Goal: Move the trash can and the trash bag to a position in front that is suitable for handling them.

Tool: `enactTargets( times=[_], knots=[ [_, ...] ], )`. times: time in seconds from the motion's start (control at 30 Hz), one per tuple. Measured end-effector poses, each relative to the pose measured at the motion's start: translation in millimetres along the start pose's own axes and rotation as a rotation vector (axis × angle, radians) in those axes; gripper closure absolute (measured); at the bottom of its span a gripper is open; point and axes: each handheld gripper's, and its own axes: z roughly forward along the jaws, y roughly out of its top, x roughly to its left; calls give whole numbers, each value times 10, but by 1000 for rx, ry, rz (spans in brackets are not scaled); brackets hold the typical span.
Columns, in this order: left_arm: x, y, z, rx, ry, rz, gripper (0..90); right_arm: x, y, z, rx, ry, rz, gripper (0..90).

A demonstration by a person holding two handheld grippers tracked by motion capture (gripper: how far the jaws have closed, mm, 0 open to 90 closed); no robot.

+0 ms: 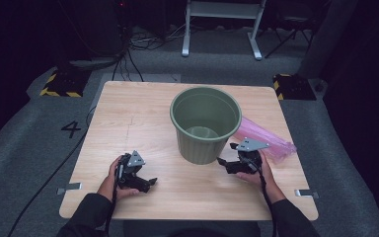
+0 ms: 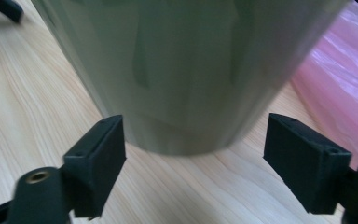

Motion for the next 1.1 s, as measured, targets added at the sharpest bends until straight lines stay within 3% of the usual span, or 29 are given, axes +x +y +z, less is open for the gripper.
enactTargets(
  times=[0.17, 0.5, 0.73, 0.83, 0.9, 0.93, 1.1],
  knots=[
    [0, 5, 3, 0, 6, -1, 1, 128, 73, 104, -23, -55, 4, 149],
    [-3, 9, 7, 0, 7, -5, 1, 172, 192, 290, -28, -66, 9, 153],
    [-5, 8, 6, 0, 11, -6, 3, 114, 221, 399, -26, -39, 26, 169],
    [-6, 7, 5, 0, 13, -7, 3, 104, 214, 354, -17, -49, 5, 172],
    [-5, 6, 4, -2, 15, -10, 4, 77, 201, 241, 4, -76, -50, 161],
    [-5, 6, 4, -2, 15, -10, 3, 77, 201, 241, 4, -76, -50, 161],
    [-13, -2, 2, -4, 19, -24, 4, -66, 102, -41, 33, -144, -94, 160]
  ],
)
